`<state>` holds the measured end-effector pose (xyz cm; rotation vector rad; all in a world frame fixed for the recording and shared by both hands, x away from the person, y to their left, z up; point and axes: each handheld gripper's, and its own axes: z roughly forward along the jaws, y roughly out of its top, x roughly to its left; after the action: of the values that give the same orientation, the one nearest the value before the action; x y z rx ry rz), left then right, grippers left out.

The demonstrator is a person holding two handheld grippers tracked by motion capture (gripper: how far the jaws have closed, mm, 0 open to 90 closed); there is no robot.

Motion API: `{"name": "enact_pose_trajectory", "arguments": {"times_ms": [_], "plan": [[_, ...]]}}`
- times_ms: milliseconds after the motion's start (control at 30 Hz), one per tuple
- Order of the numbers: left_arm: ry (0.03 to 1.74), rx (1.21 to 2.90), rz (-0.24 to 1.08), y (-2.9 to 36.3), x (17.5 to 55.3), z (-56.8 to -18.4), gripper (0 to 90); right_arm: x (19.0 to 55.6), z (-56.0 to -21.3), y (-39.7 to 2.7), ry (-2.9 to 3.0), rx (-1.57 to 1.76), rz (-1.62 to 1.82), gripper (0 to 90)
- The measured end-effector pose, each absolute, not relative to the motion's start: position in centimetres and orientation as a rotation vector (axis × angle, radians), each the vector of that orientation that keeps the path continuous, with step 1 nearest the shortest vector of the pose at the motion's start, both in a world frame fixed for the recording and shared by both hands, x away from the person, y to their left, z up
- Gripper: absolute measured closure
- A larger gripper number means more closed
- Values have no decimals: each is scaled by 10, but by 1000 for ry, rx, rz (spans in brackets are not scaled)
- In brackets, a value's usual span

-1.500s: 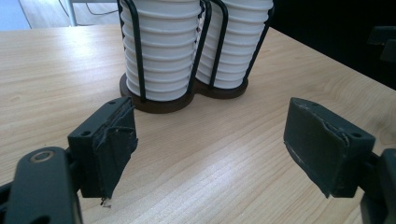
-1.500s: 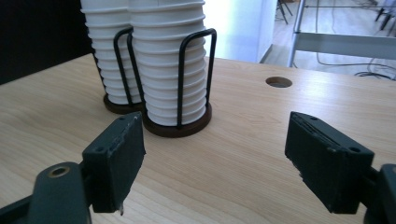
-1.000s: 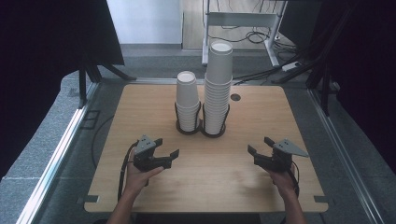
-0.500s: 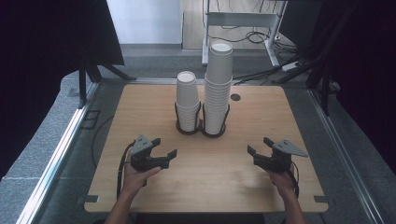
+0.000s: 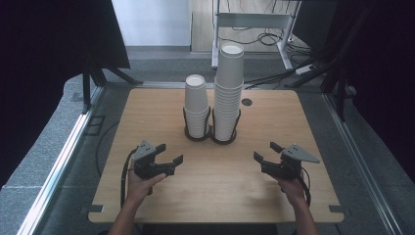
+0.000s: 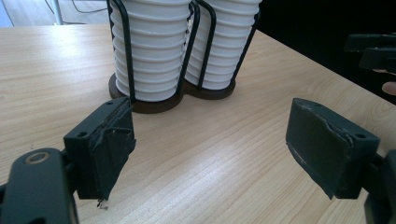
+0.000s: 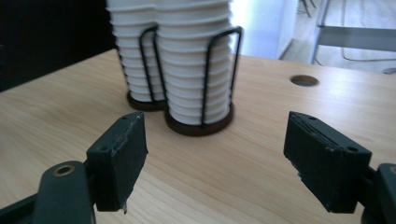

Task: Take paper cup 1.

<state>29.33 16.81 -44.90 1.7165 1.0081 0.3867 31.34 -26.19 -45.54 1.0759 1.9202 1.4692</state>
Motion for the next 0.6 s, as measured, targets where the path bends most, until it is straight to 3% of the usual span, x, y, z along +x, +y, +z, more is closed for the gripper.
{"name": "enact_pose_trajectory", "arguments": {"times_ms": [367, 467, 600], "plan": [[996, 1730, 383, 165, 297, -445, 157, 323, -444, -236, 1969, 995, 1515, 229], [979, 1680, 304, 165, 303, -434, 157, 326, -441, -229, 1992, 966, 1509, 233], [952, 1686, 328, 162, 309, -418, 154, 330, -439, -222, 2001, 953, 1519, 240]]}}
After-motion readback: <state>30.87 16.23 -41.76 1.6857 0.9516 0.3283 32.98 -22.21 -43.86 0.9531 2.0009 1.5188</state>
